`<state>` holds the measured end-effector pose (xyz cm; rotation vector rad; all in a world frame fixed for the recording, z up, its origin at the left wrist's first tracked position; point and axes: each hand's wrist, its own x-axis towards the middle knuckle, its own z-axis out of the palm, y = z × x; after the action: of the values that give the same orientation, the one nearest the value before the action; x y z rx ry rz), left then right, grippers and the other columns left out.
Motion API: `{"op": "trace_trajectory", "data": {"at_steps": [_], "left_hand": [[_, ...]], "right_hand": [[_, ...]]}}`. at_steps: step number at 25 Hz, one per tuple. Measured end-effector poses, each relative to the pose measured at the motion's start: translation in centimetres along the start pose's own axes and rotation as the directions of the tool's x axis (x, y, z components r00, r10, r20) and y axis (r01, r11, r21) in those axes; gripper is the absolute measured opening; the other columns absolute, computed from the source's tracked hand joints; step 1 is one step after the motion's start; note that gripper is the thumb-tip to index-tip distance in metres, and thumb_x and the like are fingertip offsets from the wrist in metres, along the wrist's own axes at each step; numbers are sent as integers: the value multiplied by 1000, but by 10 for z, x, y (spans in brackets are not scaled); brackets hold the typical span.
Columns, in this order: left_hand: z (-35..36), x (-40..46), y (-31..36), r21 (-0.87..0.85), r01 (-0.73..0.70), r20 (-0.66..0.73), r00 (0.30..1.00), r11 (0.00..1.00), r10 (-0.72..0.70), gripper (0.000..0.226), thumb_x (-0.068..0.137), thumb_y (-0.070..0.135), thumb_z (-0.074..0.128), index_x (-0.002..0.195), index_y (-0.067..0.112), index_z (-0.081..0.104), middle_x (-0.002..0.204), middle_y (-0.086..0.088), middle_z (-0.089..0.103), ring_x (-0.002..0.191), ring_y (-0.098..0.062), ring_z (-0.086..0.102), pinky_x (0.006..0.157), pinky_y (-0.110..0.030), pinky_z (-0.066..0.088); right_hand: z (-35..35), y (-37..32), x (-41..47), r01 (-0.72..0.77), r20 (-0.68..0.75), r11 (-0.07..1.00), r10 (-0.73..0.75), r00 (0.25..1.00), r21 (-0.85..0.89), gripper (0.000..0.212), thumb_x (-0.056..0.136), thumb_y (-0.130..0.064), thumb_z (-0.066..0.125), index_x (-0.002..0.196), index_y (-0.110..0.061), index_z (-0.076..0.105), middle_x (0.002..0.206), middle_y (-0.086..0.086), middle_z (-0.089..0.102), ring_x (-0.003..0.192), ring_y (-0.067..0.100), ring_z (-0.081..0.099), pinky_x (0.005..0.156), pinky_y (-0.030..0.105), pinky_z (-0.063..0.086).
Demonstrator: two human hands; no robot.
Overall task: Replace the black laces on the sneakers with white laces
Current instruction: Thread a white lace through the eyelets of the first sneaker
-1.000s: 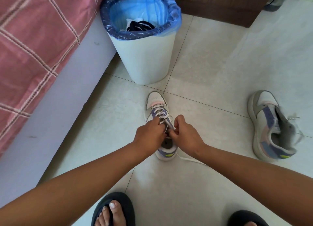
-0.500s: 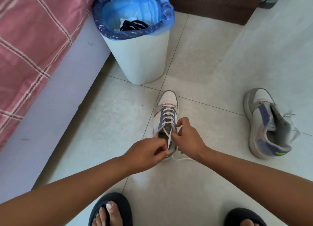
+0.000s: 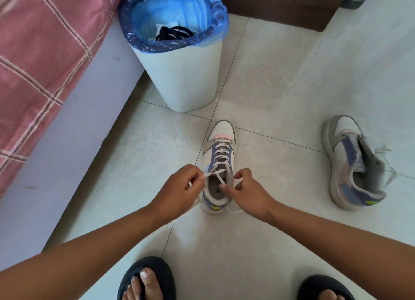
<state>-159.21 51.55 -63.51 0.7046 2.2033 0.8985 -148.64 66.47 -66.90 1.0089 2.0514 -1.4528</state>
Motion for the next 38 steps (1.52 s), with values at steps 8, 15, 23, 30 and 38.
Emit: {"op": "trace_trajectory", "data": {"at_steps": [8, 15, 23, 30, 38], "left_hand": [[-17, 10, 20, 233, -131, 398, 917, 964, 29, 42, 95, 48, 42, 80, 16, 66, 78, 0, 62, 73, -13, 58, 69, -31, 45], [9, 103, 6, 428, -59, 84, 996, 902, 26, 20, 93, 26, 51, 104, 11, 59, 104, -7, 58, 93, -23, 57, 78, -33, 45], [29, 117, 29, 689, -138, 124, 990, 712, 72, 22, 90, 16, 48, 107, 6, 59, 109, -10, 49, 91, -28, 56, 66, -30, 38], [28, 104, 24, 401, -27, -17, 999, 916, 38, 9, 85, 7, 50, 87, 3, 57, 98, -12, 50, 85, -27, 52, 66, -27, 35], [37, 95, -2, 266, -148, -100, 979, 953, 180, 12, 94, 7, 45, 95, -3, 51, 100, -15, 47, 84, -30, 52, 74, -36, 42]], "right_hand": [[-19, -3, 14, 43, -122, 998, -48, 991, -43, 12, 90, -19, 50, 78, -18, 52, 69, -2, 65, 69, 15, 62, 61, 26, 44], [-41, -42, 58, 161, -213, 875, -283, 935, -456, 17, 93, -30, 51, 100, -16, 59, 97, 4, 63, 88, 22, 57, 68, 30, 41], [-33, -66, 65, 86, -137, 717, -248, 959, -691, 19, 90, -8, 46, 106, -6, 56, 106, 14, 62, 95, 31, 60, 66, 31, 38], [-22, -75, 54, 153, 2, 507, -286, 958, -848, 30, 91, 0, 46, 120, -1, 53, 121, 13, 58, 108, 30, 59, 75, 31, 41], [-31, -36, 52, 262, 23, 331, -582, 813, -907, 37, 84, 2, 56, 117, -1, 39, 107, 18, 59, 93, 28, 61, 69, 29, 48]]}}
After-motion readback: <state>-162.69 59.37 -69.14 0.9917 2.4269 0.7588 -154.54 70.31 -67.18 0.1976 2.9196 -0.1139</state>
